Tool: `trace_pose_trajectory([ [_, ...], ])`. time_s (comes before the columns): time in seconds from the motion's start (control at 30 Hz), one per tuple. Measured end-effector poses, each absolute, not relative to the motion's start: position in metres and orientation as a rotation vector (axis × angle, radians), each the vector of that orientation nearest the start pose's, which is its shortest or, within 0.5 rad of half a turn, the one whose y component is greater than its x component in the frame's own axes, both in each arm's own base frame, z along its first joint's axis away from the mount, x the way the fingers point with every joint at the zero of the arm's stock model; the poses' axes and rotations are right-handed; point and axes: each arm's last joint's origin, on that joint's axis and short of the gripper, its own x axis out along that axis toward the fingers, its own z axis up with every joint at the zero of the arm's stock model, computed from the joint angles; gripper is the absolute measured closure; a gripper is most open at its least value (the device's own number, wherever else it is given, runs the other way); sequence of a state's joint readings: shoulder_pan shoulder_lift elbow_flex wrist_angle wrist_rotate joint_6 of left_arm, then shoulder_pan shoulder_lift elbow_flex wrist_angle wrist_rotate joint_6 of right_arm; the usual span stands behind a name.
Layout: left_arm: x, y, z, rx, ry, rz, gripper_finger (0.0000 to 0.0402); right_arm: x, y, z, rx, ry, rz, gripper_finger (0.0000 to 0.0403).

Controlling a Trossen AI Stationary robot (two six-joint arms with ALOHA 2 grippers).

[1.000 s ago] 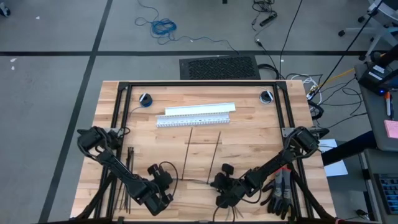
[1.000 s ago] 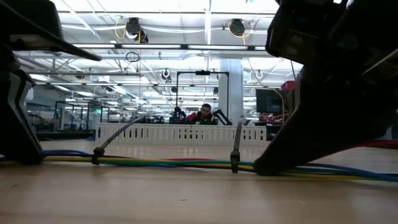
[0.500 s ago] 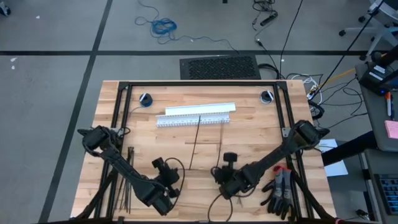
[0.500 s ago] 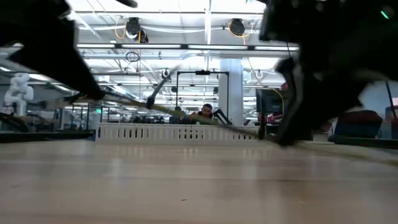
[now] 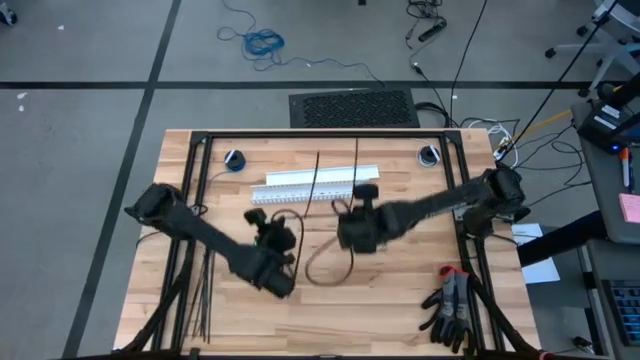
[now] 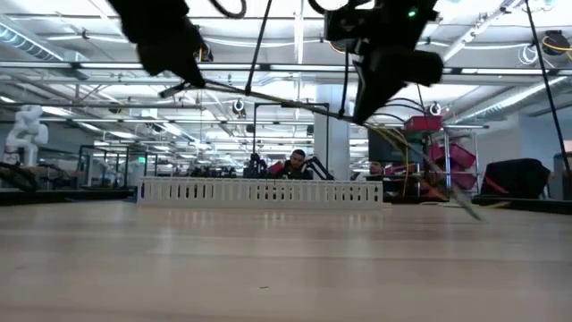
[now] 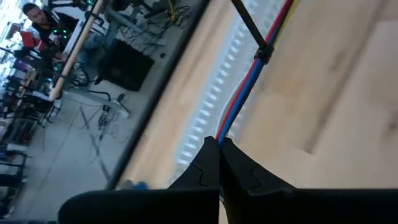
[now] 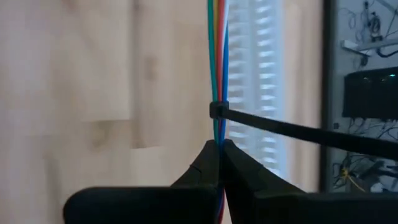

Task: Ziptie cables
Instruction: Put the zip-tied cables into the white cable duct

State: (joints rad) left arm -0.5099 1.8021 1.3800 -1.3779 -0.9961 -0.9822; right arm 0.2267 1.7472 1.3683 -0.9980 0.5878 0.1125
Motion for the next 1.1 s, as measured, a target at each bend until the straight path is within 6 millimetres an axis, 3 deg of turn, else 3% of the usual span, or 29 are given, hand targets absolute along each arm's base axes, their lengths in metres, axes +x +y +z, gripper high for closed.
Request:
trace_pose_trajectory([
  [0.27, 0.284, -0.059, 0.275, 0.363, 0.992, 0.941, 0.0401, 0.322, -0.014, 0.268, -0.477, 1.263, -0.403, 0.0402],
  [0.47, 0.307, -0.023, 0.279, 0.342, 1.005, 0.883, 0.0401, 0.313, -0.047, 0.268, -0.454, 1.346, -0.418, 0.0402],
  [0.77, 0.338, 0.017, 0.259, 0.307, 0.946, 0.784, 0.0401, 0.294, -0.08, 0.248, -0.404, 1.491, -0.481, 0.0402],
  [0.9, 0.336, 0.024, 0.25, 0.297, 0.972, 0.78, 0.0401, 0.291, -0.085, 0.235, -0.354, 1.474, -0.461, 0.0402],
  [1.1, 0.32, 0.024, 0.219, 0.306, 1.072, 0.783, 0.0401, 0.297, -0.084, 0.21, -0.272, 1.354, -0.345, 0.0402],
])
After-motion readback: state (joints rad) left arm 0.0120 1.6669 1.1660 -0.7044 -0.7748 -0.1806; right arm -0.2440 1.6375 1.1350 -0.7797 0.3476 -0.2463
